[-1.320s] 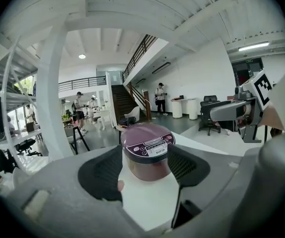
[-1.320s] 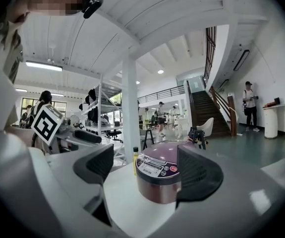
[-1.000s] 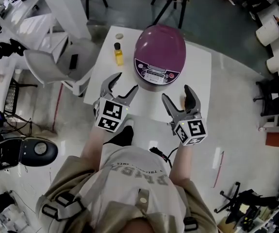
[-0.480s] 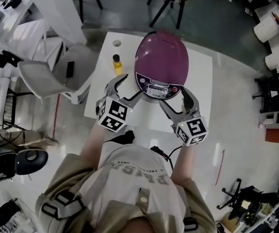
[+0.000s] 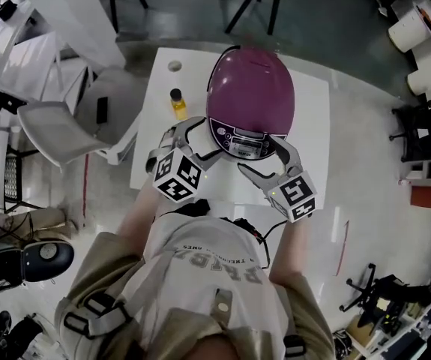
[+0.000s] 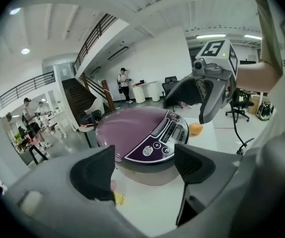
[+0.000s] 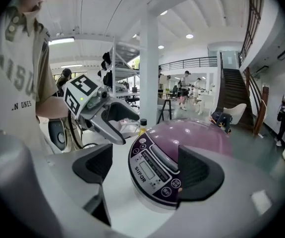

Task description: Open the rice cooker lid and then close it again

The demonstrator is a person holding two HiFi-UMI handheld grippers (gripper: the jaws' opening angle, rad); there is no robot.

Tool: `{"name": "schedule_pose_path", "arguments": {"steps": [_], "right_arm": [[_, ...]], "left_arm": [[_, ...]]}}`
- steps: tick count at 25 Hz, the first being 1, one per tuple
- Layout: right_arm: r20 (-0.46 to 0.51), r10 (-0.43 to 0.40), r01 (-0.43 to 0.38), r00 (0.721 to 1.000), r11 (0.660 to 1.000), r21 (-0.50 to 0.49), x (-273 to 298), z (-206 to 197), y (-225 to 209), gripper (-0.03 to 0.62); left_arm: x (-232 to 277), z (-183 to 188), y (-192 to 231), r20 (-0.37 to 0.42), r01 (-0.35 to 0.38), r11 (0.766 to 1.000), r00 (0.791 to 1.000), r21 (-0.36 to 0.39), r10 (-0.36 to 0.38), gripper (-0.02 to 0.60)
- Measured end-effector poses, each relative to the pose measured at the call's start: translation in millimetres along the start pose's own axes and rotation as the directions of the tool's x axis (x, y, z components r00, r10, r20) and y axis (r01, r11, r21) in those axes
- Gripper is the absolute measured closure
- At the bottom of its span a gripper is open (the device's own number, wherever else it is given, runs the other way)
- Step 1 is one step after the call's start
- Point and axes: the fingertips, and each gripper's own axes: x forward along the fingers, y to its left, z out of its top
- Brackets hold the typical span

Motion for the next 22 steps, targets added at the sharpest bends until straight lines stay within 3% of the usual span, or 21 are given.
{"name": "schedule_pose_path", "arguments": {"steps": [6, 9, 13, 17, 19, 22], "right_arm": [[-0.156, 0.018, -0.037, 0.988, 0.992, -0.117, 13, -18, 9, 0.206], [-0.243, 0.014, -0.051, 0.970, 0.987, -0.149, 18, -30, 11, 0.200], [-0.311, -0.005, -0.064, 0.950, 0.976, -0.210, 24, -43, 12, 0.191], [-0.352, -0.021, -0.070, 0.936, 0.967, -0.244, 28, -50, 14, 0.187], [-0.363, -0.016, -0.080, 0.932, 0.966, -0.246, 30, -51, 15, 0.187], [-0.396, -0.017, -0.100, 0.918, 0.957, -0.272, 30, -54, 17, 0.186]], "left_arm": [[13, -12, -8, -0.052, 0.083, 0.992, 0.996, 0.091, -0.079, 0.175], [20, -20, -13, -0.084, 0.144, 0.978, 0.988, 0.151, -0.133, 0.115], [23, -26, -9, -0.116, 0.134, 0.972, 0.987, 0.193, -0.113, 0.106], [21, -8, -27, -0.086, 0.155, 0.966, 0.986, 0.205, -0.140, 0.105], [23, 3, -46, -0.102, 0.201, 0.945, 0.978, 0.260, -0.180, 0.100], [30, 6, -71, -0.180, 0.252, 0.885, 0.964, 0.392, -0.195, 0.092]]}}
